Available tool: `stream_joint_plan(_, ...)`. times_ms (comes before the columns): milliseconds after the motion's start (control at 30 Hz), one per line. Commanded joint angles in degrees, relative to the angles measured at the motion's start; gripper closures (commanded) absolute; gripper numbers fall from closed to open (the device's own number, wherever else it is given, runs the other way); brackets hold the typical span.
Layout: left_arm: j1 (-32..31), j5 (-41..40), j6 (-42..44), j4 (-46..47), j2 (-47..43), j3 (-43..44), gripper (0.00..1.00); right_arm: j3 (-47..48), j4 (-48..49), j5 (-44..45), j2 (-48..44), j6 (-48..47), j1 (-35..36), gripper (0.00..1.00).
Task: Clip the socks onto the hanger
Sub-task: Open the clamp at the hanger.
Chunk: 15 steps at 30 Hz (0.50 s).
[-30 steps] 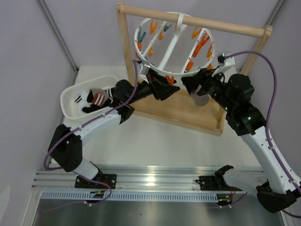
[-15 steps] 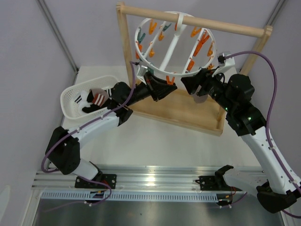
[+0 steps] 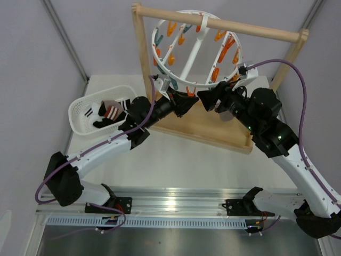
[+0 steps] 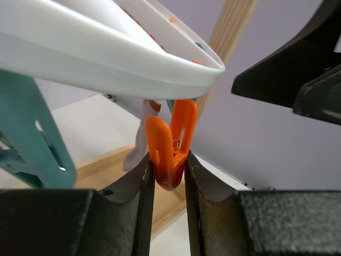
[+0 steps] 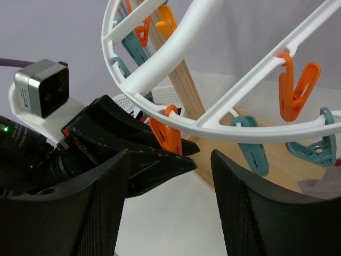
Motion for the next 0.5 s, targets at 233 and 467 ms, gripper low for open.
stream_joint_plan(233, -3.29, -8.72, 9.22, -5.99, -0.21, 5.63, 0.98, 7.57, -2.29, 11.16, 5.53, 0.85, 5.99, 0.35)
stream_joint_plan(467, -3.91, -9.60, 11.95, -6.08, -0.38, 5.72, 0.98, 10.30, -4.05, 11.60, 9.05, -0.20, 5.99, 0.30)
